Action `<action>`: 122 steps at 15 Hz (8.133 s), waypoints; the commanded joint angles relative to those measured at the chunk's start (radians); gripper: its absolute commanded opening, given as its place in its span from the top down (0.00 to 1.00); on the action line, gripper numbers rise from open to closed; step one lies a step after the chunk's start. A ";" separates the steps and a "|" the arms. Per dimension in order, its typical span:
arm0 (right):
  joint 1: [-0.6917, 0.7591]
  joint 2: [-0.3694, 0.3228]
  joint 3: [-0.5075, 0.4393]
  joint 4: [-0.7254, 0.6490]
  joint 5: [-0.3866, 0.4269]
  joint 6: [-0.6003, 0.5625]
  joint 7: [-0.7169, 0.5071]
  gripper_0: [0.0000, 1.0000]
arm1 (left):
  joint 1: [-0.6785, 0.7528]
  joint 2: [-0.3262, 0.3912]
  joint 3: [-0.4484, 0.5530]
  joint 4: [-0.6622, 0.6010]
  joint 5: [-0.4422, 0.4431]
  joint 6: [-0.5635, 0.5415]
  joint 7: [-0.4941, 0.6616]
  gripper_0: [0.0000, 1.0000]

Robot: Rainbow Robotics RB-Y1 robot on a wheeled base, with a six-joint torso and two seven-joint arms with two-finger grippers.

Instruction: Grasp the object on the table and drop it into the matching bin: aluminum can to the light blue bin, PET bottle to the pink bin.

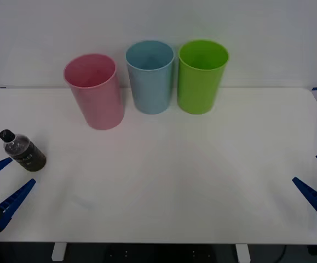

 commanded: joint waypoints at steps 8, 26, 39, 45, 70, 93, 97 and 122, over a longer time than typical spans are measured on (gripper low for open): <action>0.000 0.000 0.000 0.000 0.000 0.000 0.000 0.00 | 0.086 0.000 0.010 0.000 0.004 0.152 -0.062 0.00; 0.000 0.000 0.000 0.000 0.000 0.000 0.000 0.00 | 0.077 -0.001 -0.115 0.098 0.046 0.557 -0.256 0.00; 0.000 0.000 0.000 0.000 0.000 0.000 0.000 0.00 | -0.157 0.000 -0.143 0.322 0.027 0.565 -0.277 0.00; 0.000 0.000 0.000 0.000 0.000 0.000 0.000 0.00 | -0.259 -0.001 -0.138 0.413 -0.015 0.573 -0.283 0.00; 0.000 0.000 0.000 0.000 0.000 0.000 0.000 0.00 | -0.414 -0.001 -0.171 0.536 -0.059 0.640 -0.300 1.00; 0.000 0.000 0.000 0.000 0.000 0.000 0.000 0.00 | -0.360 0.025 -0.154 0.137 -0.075 0.662 0.119 1.00; 0.000 0.000 0.000 0.000 0.000 0.000 0.000 0.00 | -0.365 0.086 -0.146 0.043 -0.095 0.660 0.252 1.00; 0.000 0.000 0.000 0.000 0.000 0.000 0.000 0.00 | -0.972 0.129 -0.387 0.425 -0.391 0.651 0.405 1.00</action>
